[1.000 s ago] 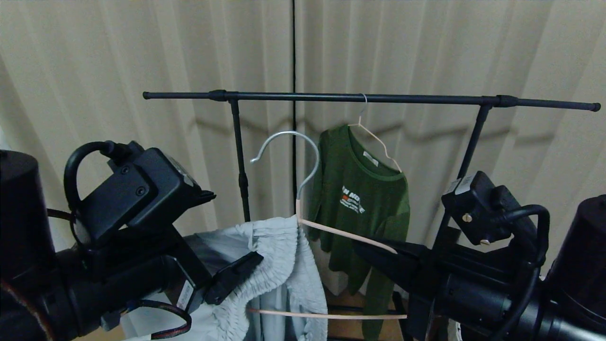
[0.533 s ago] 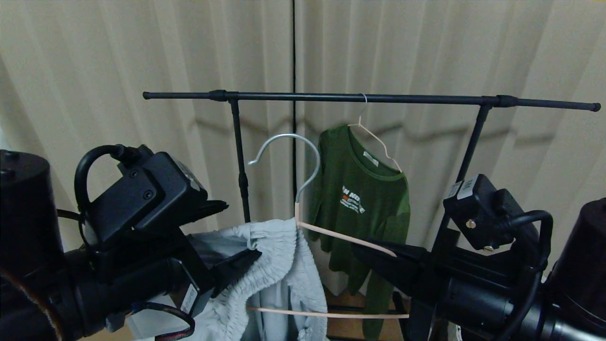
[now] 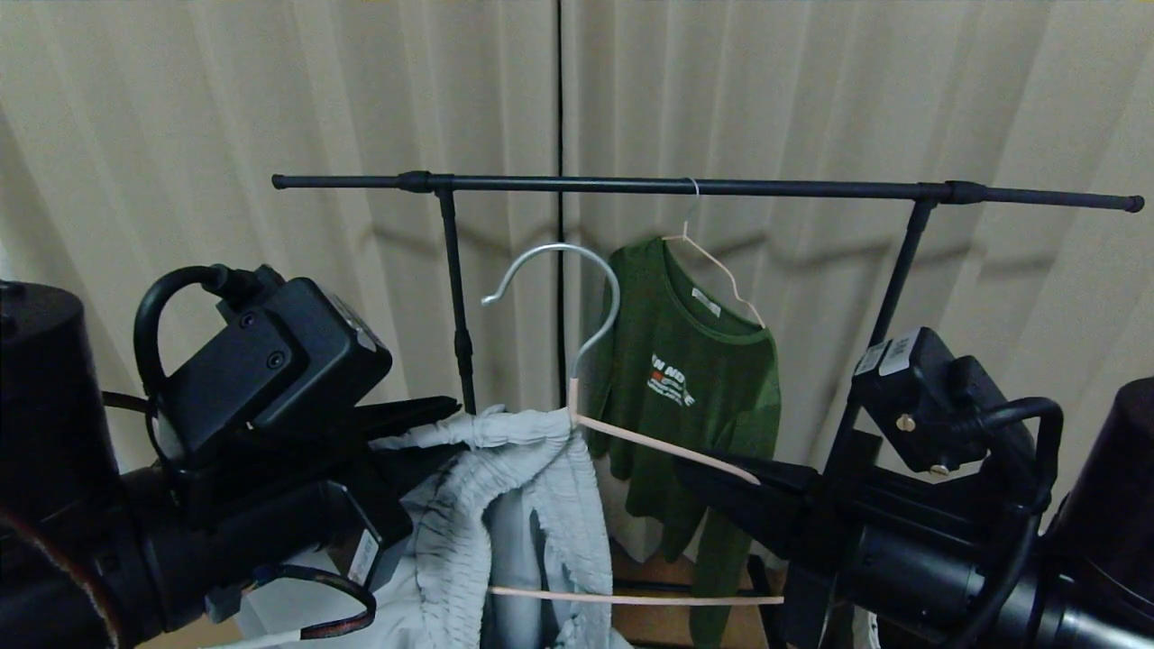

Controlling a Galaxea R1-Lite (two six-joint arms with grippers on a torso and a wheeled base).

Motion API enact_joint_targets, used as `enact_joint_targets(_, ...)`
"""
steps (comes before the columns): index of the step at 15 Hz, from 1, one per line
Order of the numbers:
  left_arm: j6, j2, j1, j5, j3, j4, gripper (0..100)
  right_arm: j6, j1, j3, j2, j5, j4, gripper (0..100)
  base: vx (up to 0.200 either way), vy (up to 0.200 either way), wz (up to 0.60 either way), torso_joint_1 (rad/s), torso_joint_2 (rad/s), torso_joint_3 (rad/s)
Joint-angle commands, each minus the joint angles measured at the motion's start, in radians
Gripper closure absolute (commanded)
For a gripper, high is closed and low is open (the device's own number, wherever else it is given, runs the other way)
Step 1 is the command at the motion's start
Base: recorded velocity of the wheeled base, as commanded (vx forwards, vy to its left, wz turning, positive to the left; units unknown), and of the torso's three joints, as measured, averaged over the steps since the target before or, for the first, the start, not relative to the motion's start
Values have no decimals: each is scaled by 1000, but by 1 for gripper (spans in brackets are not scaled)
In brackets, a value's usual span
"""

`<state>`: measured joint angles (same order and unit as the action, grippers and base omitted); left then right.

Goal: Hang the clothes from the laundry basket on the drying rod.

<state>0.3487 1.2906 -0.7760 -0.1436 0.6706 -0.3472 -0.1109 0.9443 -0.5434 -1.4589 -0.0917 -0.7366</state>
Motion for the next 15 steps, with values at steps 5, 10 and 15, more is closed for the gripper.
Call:
enact_joint_targets(5,-5,-4,58,-40,-11,-9,100,91,-125,7,19,-8,-3,0,0,0,0,0,0,0)
enact_joint_targets(10,-65,6,89,-260,-20,-6,100,137,-200,17,31,-2,-90,0,0,0,0,0,0,0)
enact_joint_targets(15,-169,-4,50,-206,-6,-116,100,115,-157,60,-24,4,-93,0,0,0,0,0,0,0)
